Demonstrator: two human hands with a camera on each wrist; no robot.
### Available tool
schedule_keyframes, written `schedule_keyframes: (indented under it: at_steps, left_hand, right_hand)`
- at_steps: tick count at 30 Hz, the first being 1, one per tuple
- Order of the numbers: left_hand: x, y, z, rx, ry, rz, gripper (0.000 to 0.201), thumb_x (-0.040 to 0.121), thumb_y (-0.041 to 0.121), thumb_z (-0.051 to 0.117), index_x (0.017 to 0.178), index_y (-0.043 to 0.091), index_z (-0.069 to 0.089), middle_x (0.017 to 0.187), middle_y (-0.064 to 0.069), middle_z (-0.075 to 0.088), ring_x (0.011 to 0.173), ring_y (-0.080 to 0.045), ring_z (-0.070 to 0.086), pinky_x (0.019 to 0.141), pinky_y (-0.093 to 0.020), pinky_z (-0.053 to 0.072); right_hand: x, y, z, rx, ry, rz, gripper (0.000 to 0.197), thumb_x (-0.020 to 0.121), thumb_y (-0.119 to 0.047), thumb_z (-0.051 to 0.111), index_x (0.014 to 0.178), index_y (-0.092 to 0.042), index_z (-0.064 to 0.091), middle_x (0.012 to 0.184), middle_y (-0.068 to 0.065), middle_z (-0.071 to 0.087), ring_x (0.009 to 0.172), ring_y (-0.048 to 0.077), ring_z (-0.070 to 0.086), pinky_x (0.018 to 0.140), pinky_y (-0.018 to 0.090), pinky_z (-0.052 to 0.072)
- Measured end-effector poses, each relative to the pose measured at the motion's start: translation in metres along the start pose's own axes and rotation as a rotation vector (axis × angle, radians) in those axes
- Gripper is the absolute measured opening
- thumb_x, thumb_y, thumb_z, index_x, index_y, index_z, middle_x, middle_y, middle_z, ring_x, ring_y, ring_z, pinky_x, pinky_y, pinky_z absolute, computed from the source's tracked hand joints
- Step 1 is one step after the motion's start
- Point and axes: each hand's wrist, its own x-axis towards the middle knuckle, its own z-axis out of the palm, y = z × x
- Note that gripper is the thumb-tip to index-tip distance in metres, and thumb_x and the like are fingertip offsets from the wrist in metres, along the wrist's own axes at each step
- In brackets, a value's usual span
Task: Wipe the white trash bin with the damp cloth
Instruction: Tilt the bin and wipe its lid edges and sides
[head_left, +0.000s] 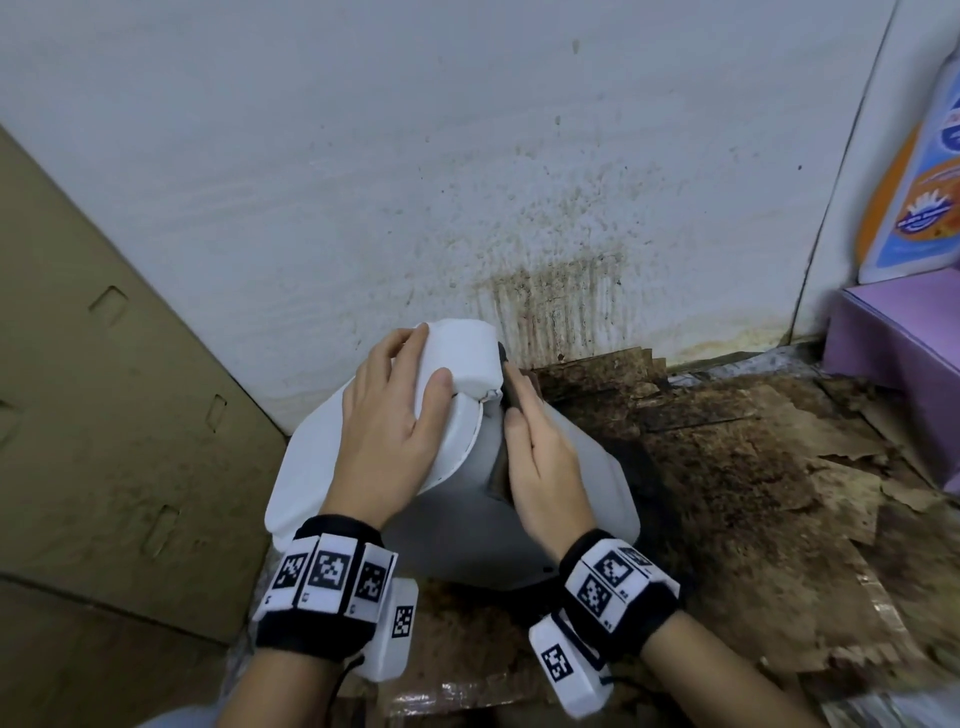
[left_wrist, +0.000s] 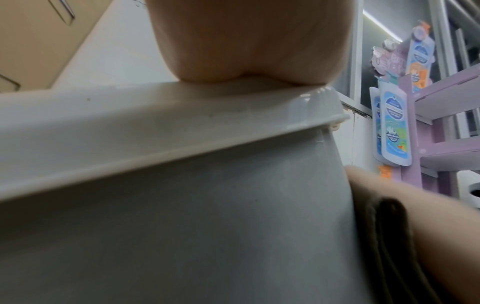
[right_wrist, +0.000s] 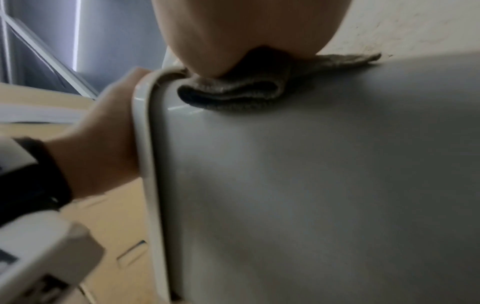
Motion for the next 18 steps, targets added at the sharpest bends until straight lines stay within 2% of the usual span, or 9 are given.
schedule_keyframes:
  at_steps: [5, 10, 14, 16, 18]
  left_hand:
    - [0.000, -0.004, -0.002, -0.016, 0.004, -0.010, 0.067, 0.098, 0.058, 0.021, 0.154, 0.025, 0.037, 0.150, 0.008, 0.037, 0.138, -0.013, 0.034, 0.114, -0.031, 0.024]
    - [-0.001, -0.005, -0.004, -0.035, 0.002, -0.026, 0.066, 0.097, 0.059, 0.022, 0.154, 0.027, 0.037, 0.150, 0.010, 0.037, 0.138, -0.012, 0.034, 0.116, -0.035, 0.025]
    - [-0.002, -0.003, -0.003, -0.044, 0.001, -0.023, 0.066, 0.097, 0.059, 0.023, 0.153, 0.027, 0.038, 0.149, 0.010, 0.037, 0.138, -0.011, 0.034, 0.116, -0.034, 0.025]
    - [-0.002, -0.002, -0.002, -0.037, 0.002, -0.014, 0.066, 0.098, 0.058, 0.023, 0.153, 0.026, 0.038, 0.149, 0.010, 0.037, 0.137, -0.011, 0.035, 0.115, -0.034, 0.026]
    - [-0.001, -0.002, -0.002, -0.027, 0.007, -0.014, 0.065, 0.098, 0.058, 0.022, 0.152, 0.026, 0.038, 0.149, 0.010, 0.038, 0.136, -0.011, 0.035, 0.115, -0.033, 0.026]
  right_hand:
    - [-0.001, 0.035, -0.012, -0.022, 0.032, 0.099, 0.046, 0.110, -0.023, 0.034, 0.154, -0.031, 0.038, 0.158, -0.020, 0.035, 0.151, 0.000, 0.021, 0.125, 0.025, 0.018]
    - [-0.009, 0.085, -0.042, -0.093, 0.058, 0.328, 0.045, 0.109, -0.029, 0.036, 0.154, -0.031, 0.038, 0.161, -0.010, 0.035, 0.151, 0.012, 0.027, 0.124, 0.041, 0.023]
    - [-0.020, 0.110, -0.059, -0.070, 0.082, 0.509, 0.049, 0.108, -0.037, 0.038, 0.157, -0.030, 0.033, 0.166, -0.007, 0.025, 0.154, 0.014, 0.019, 0.125, 0.036, 0.014]
    - [-0.020, 0.113, -0.060, -0.028, 0.093, 0.535, 0.052, 0.107, -0.039, 0.040, 0.158, -0.030, 0.031, 0.166, -0.008, 0.022, 0.155, 0.012, 0.014, 0.125, 0.035, 0.010]
    - [-0.020, 0.115, -0.058, -0.003, 0.111, 0.548, 0.053, 0.107, -0.039, 0.042, 0.158, -0.029, 0.031, 0.166, -0.007, 0.023, 0.155, 0.014, 0.015, 0.125, 0.037, 0.011]
